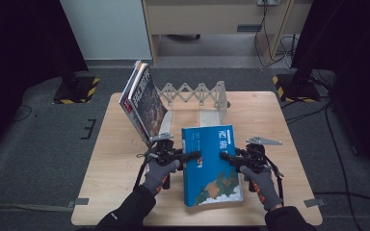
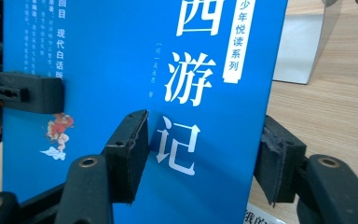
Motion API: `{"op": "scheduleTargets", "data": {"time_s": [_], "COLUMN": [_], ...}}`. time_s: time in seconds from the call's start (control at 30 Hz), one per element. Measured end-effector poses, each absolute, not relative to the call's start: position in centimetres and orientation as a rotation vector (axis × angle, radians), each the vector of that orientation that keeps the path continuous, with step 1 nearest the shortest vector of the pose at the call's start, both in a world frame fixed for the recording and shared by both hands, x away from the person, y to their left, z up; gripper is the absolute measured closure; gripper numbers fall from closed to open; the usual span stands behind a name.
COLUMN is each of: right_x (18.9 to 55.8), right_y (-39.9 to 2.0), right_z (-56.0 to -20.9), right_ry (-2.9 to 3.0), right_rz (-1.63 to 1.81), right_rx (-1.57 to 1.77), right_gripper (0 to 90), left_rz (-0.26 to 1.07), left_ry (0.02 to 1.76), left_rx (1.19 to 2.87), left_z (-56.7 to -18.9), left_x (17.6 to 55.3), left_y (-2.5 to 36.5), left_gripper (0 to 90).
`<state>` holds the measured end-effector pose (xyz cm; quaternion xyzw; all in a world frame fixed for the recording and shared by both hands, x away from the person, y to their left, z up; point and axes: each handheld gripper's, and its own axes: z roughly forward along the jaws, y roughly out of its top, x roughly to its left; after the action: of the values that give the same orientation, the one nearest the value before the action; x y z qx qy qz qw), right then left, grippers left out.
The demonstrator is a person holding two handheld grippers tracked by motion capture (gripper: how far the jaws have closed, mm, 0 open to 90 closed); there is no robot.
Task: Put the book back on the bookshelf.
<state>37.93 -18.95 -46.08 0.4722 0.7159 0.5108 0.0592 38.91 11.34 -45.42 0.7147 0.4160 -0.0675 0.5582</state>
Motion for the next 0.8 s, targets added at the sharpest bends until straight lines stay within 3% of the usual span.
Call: {"op": "scheduleTargets", "data": {"time_s": [0.8], "right_x": [37.78], "right_y": [-18.91], "right_z": [-46.21], "right_ry": [2.176], "right_rz": [1.564], "right_rx": [1.409], "right_gripper": [44.3], "left_rz": [-0.166], "left_ry": [0.967], "left_rx": [1.718], "left_z": [-45.61], "left_x": [39.55], "left_y": [10.80], "left_gripper": [56.1]}}
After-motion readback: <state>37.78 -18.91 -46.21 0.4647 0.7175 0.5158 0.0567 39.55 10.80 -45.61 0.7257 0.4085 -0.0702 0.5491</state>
